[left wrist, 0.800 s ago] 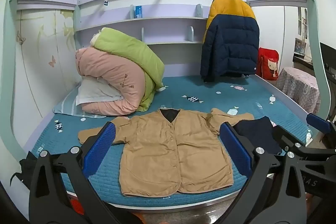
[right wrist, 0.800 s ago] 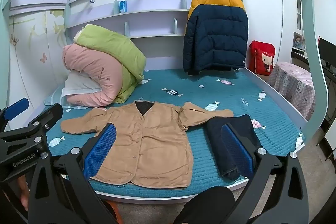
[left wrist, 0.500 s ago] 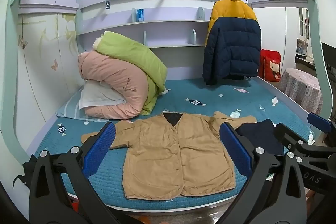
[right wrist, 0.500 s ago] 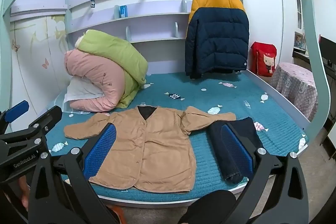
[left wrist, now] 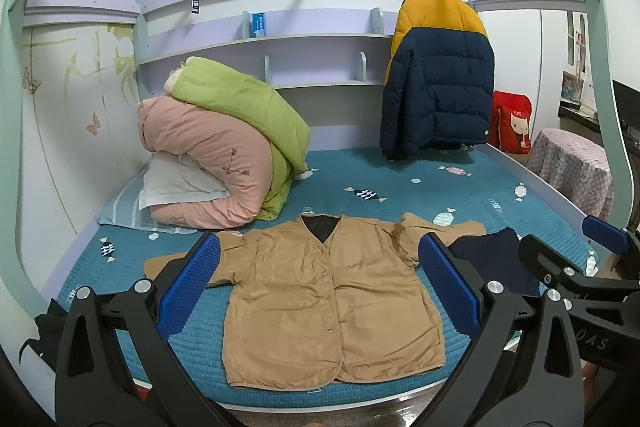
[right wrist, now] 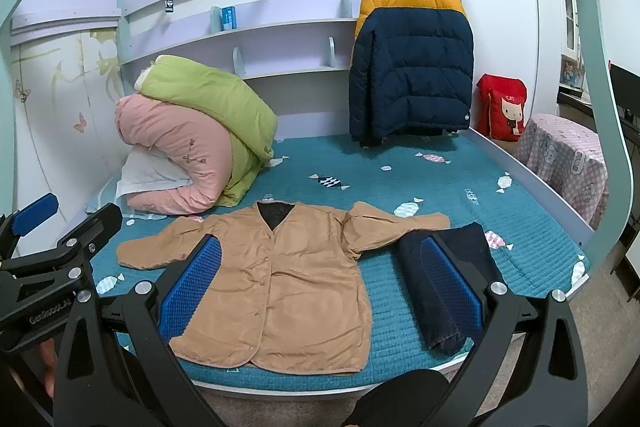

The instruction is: Fold large clothes

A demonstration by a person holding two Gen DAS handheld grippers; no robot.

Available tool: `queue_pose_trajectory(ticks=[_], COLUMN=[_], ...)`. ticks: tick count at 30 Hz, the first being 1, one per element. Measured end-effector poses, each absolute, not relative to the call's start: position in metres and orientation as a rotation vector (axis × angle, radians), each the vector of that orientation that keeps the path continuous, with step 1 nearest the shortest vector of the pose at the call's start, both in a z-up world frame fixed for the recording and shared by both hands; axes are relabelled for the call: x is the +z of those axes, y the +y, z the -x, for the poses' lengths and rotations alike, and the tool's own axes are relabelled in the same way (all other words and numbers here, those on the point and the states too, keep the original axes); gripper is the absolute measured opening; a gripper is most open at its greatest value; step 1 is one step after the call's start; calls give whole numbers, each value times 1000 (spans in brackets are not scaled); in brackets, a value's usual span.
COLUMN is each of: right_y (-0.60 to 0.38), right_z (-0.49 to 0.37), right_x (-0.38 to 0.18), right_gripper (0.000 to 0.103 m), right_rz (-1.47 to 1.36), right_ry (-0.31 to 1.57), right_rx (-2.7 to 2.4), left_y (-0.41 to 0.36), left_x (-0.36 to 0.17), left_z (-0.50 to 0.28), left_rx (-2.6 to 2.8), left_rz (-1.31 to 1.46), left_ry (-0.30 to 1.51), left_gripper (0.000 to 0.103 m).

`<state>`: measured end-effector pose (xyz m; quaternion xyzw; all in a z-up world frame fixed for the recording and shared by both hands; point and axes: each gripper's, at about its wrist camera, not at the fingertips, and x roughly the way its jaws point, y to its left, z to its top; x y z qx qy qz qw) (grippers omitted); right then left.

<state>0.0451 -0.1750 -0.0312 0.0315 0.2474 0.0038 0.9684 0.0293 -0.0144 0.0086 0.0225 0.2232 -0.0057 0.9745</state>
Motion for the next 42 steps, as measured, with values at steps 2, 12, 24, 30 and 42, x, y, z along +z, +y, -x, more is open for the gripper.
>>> queue_pose_trajectory(ticks=[2, 12, 24, 30, 42], right_y=[-175, -171, -169, -167, -164], right_z=[-49, -68, -79, -80, -84], right_x=[-32, -38, -41, -40, -42], right_gripper=[96, 96, 96, 96, 96], right_rz=[-64, -51, -41, -42, -35], right_ry=[507, 541, 553, 553, 553], right_rx=[12, 15, 9, 12, 21], left_y=[-14, -6, -1, 3, 6], left_x=[6, -8, -19, -23, -34], left_z=[-35, -57, -68, -72, -70], left_rx=[-7, 5, 3, 8, 23], left_rz=[-40, -36, -21, -19, -24], left_ry=[453, 472, 485, 487, 486], left_gripper=[99, 99, 99, 99, 99])
